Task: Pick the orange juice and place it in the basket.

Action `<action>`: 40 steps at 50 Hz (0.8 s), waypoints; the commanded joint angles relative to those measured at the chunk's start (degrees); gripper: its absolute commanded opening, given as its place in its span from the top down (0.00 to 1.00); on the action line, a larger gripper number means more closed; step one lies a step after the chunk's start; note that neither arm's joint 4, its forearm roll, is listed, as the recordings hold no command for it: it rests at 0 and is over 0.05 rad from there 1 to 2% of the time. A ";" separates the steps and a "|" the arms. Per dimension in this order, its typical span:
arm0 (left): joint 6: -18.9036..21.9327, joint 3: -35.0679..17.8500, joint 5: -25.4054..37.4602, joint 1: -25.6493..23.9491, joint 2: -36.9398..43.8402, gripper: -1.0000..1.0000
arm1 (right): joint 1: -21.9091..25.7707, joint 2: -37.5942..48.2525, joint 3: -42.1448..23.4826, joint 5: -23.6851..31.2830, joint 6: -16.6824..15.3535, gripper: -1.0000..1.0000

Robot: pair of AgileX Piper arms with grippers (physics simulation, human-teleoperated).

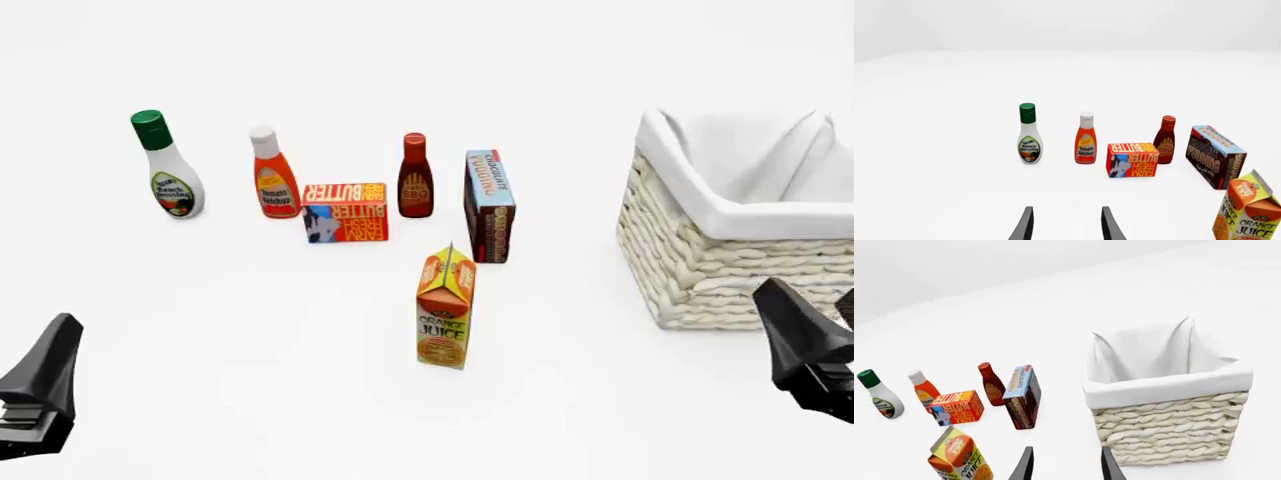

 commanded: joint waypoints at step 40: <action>0.01 0.09 -0.27 0.00 0.17 0.00 | 17.57 32.20 -22.85 7.09 23.39 0.00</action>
